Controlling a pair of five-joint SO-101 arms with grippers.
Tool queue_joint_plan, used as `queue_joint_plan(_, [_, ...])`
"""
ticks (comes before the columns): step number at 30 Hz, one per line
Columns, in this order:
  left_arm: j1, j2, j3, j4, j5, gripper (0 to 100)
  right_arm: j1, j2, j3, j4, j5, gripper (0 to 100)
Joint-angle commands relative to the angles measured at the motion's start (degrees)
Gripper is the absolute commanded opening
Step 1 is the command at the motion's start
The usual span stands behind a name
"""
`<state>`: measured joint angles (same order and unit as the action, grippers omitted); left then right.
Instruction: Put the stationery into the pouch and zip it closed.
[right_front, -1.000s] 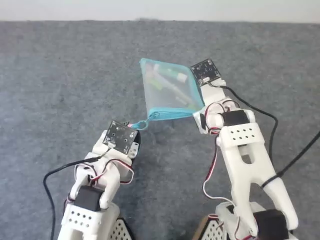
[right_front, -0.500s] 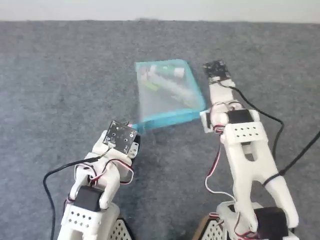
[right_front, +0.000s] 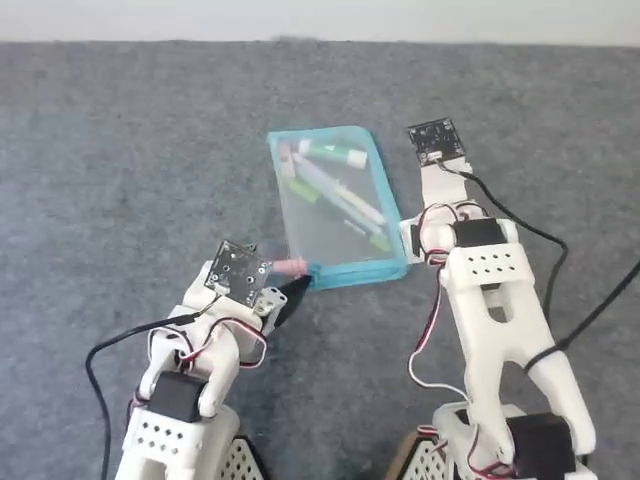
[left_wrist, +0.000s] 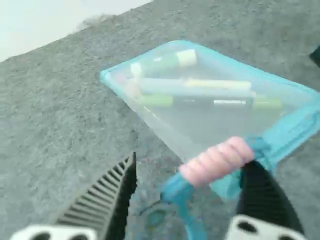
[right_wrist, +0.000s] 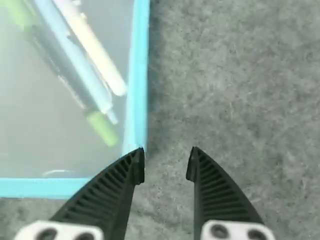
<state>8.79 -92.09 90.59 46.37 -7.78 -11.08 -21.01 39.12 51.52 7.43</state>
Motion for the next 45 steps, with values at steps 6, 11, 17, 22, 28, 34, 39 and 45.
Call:
queue_joint_plan(6, [-10.64,-1.05,-8.75,1.41,7.21,34,-0.22,-1.98,-1.14,-0.48,-0.53,14.5])
queue_joint_plan(11, [-13.45,-7.65,-8.75,2.9,10.2,34,-0.4,-11.21,4.4,-1.98,-0.62,14.5])
queue_joint_plan(17, [-15.65,-11.25,-8.13,5.1,11.69,34,-0.84,-27.03,16.79,-10.15,-0.53,14.4])
queue_joint_plan(22, [-15.38,-11.08,-2.51,-2.2,12.04,34,-2.24,-35.21,25.14,-12.53,-0.53,14.3])
queue_joint_plan(28, [-15.74,-10.37,5.49,-16.18,11.78,34,-2.15,-41.36,30.42,-12.79,-0.53,14.3])
queue_joint_plan(34, [-15.3,-11.16,5.85,-12.75,11.96,34,-2.07,-45.23,34.64,-12.79,-0.53,14.3])
queue_joint_plan(39, [-15.3,-11.16,5.85,-9.14,12.04,34,-2.07,-47.69,38.42,-12.79,-0.44,14.3])
queue_joint_plan(45, [-15.3,-10.99,5.85,-8.97,11.96,34,-1.89,-52.35,43.43,-14.29,-0.44,14.1])
